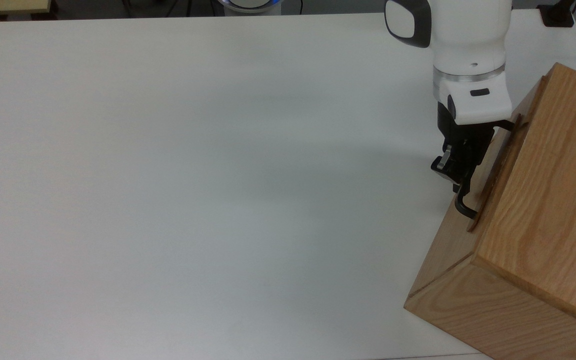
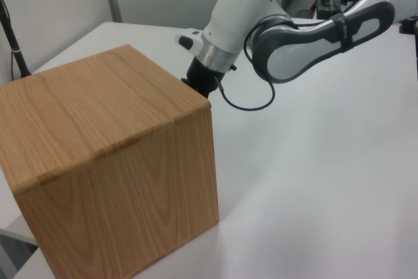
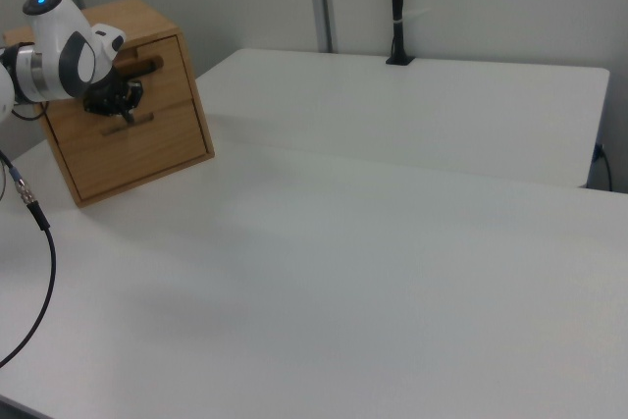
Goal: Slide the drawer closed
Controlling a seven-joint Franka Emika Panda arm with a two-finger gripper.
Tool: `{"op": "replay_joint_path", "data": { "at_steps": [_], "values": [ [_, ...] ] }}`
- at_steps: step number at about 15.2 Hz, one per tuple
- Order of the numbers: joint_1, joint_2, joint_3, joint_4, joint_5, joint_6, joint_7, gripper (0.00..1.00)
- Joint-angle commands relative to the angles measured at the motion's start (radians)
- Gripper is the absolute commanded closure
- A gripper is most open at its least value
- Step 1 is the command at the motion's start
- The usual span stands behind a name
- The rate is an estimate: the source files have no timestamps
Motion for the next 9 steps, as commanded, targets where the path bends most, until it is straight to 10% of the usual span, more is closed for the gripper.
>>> {"op": "replay_joint_path", "data": {
  "at_steps": [1,5,9],
  "values": [
    [0.0,-0.005,0.005,0.023,0.015,0.009,0.025,1.0],
    [-0.021,-0.086,0.005,-0.021,0.009,-0.181,0.012,1.0],
    [-0.044,-0.293,-0.005,-0.302,0.021,-0.201,0.009,0.98]
  ]
}}
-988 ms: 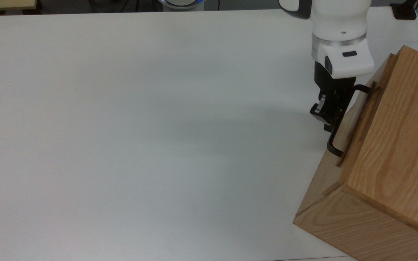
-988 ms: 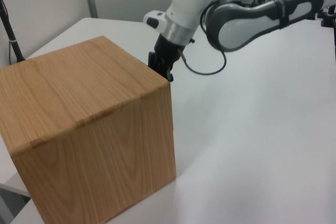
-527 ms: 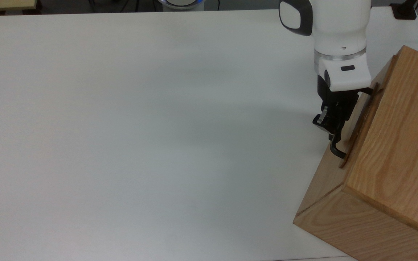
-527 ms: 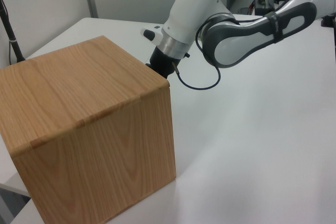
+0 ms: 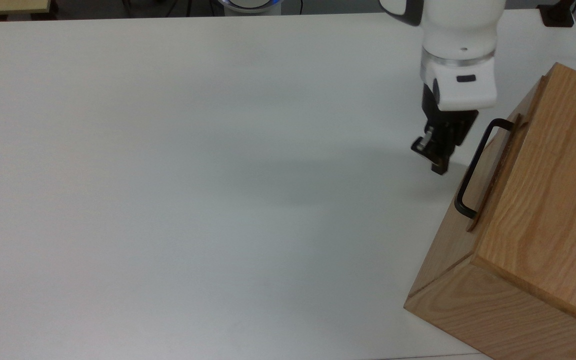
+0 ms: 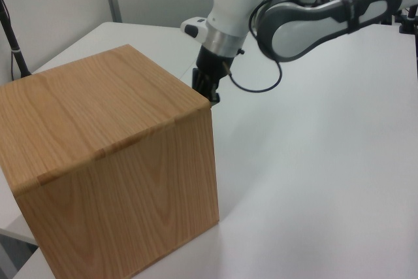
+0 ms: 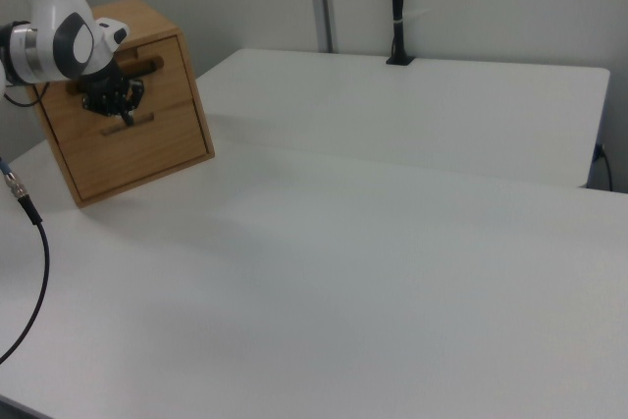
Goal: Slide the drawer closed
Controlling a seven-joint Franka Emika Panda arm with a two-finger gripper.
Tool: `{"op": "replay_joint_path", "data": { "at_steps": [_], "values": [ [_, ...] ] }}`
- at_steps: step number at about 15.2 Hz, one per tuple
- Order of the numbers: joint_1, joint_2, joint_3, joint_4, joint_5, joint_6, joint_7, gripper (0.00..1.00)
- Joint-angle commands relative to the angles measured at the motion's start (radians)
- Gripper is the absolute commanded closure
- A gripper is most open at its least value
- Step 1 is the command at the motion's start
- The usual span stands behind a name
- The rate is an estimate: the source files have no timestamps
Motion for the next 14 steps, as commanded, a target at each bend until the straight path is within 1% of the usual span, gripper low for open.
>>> {"op": "replay_joint_path", "data": {
  "at_steps": [1,2,4,6,7,8,9,10,11,12,14],
  "values": [
    [-0.08,-0.247,-0.003,-0.266,0.041,-0.125,0.065,0.91],
    [-0.12,-0.267,0.003,-0.253,0.065,-0.218,0.1,0.89],
    [-0.192,-0.341,0.006,-0.254,0.097,-0.339,0.122,0.85],
    [-0.271,-0.404,0.006,-0.256,0.117,-0.479,0.131,0.76],
    [-0.306,-0.436,0.005,-0.256,0.127,-0.531,0.139,0.67],
    [-0.331,-0.468,0.005,-0.257,0.125,-0.577,0.16,0.56],
    [-0.358,-0.491,0.005,-0.259,0.124,-0.622,0.194,0.42],
    [-0.393,-0.511,0.003,-0.263,0.116,-0.654,0.223,0.24],
    [-0.42,-0.526,0.003,-0.263,0.111,-0.679,0.235,0.09],
    [-0.437,-0.539,-0.001,-0.263,0.104,-0.694,0.229,0.02],
    [-0.457,-0.548,-0.006,-0.26,0.072,-0.694,0.228,0.0]
  ]
}}
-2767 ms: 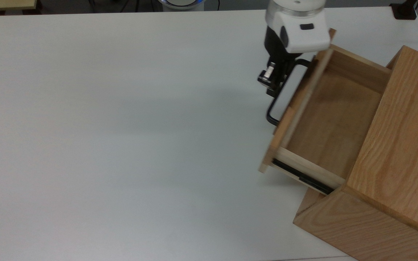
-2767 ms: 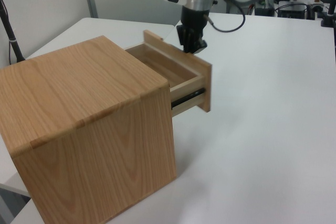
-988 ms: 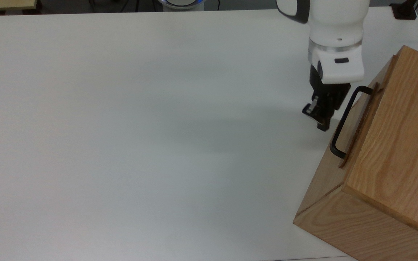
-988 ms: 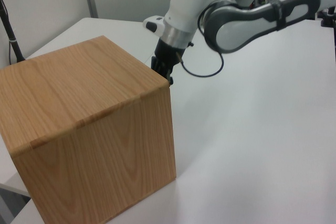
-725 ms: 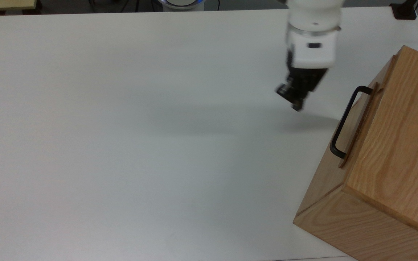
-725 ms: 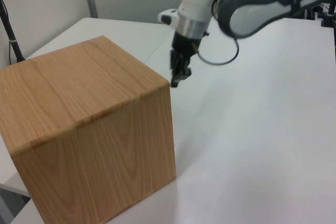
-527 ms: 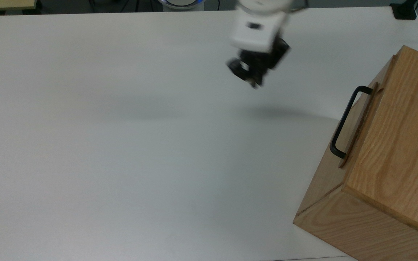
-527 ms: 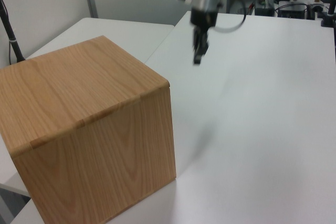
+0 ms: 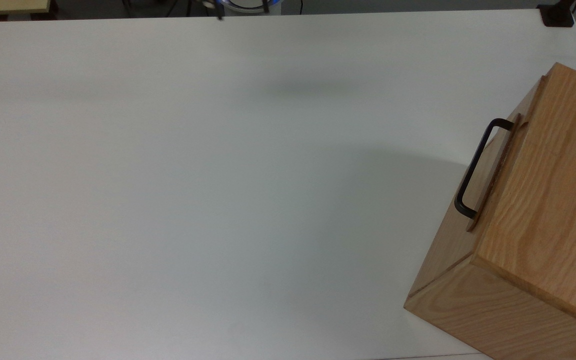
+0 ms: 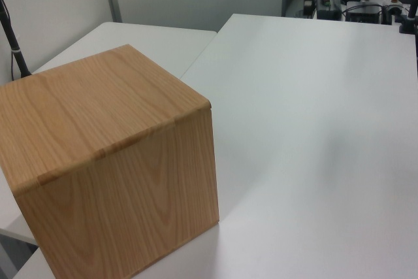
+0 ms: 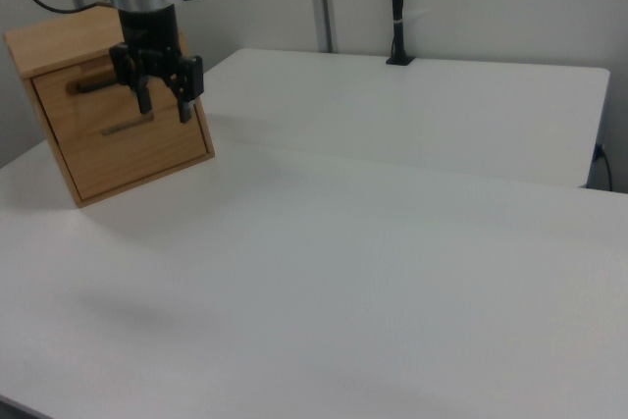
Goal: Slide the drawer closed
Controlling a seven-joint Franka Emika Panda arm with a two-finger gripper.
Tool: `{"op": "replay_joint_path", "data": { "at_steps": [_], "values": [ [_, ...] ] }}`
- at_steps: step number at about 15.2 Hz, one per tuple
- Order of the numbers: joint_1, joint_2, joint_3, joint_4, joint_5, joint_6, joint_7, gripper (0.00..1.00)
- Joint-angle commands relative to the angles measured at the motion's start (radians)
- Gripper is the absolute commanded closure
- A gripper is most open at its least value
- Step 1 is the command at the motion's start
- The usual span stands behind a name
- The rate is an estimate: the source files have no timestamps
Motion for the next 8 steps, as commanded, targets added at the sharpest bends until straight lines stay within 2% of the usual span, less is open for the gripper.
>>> {"op": "replay_joint_path", "data": {
  "at_steps": [1,3,8],
  "values": [
    [-0.027,-0.042,0.0,-0.048,-0.055,-0.003,0.033,0.0],
    [-0.029,-0.037,-0.001,-0.046,-0.088,0.003,0.041,0.0],
    [-0.049,-0.027,-0.001,-0.045,-0.089,0.003,0.044,0.0]
  ]
}}
